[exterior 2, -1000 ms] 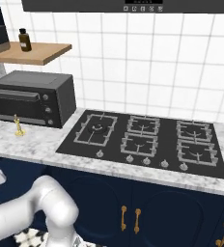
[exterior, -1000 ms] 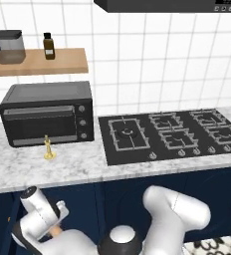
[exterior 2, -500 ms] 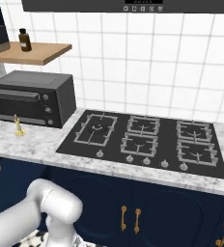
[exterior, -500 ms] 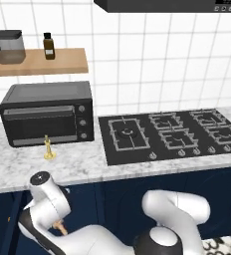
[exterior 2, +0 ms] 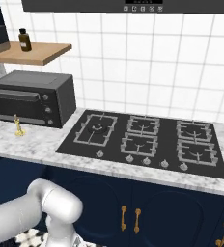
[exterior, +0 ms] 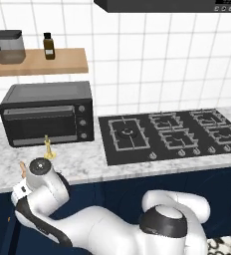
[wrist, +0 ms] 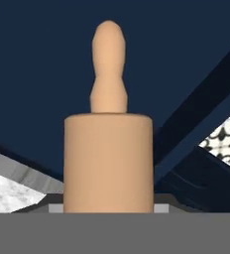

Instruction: Pick the rolling pin from the drawer and place it on the counter.

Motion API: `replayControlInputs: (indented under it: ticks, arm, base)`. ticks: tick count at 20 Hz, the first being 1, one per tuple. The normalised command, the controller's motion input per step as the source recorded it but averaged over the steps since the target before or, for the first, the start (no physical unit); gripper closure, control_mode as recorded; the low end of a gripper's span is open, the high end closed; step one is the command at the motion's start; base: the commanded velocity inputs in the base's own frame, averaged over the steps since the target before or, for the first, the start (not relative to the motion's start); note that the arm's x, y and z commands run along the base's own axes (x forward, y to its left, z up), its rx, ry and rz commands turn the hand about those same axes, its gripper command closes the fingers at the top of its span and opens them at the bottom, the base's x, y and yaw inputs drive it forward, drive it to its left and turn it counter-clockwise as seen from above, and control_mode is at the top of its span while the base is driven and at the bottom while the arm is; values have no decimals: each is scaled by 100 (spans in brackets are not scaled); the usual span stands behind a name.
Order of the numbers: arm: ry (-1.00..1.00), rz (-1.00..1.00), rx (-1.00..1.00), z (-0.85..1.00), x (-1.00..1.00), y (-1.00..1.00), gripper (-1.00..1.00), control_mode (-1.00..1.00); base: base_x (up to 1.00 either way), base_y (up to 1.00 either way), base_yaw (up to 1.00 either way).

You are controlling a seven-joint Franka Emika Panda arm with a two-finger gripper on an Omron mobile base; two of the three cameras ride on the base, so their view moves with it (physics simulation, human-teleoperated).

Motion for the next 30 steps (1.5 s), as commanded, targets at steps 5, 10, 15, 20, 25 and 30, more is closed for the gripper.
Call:
replayControlInputs:
  ticks: [5,10,15,20,25,30]
  arm:
    - [5,0,-3,48,100,95,100,-100]
    - [4,0,-10,-3,45,49,100,-100]
    - [0,0,-14,-36,71,2,100,-100]
    - [2,0,-17,-52,83,0,-100,-100]
    - [3,0,-16,-31,-5,-24,-100,-100]
    - [-9,0,2,8,-71,-80,-100,-100]
  base:
    - [0,0,0]
    - [0,0,0]
    - [0,0,0]
    - [0,0,0]
    - [0,0,0]
    - [0,0,0]
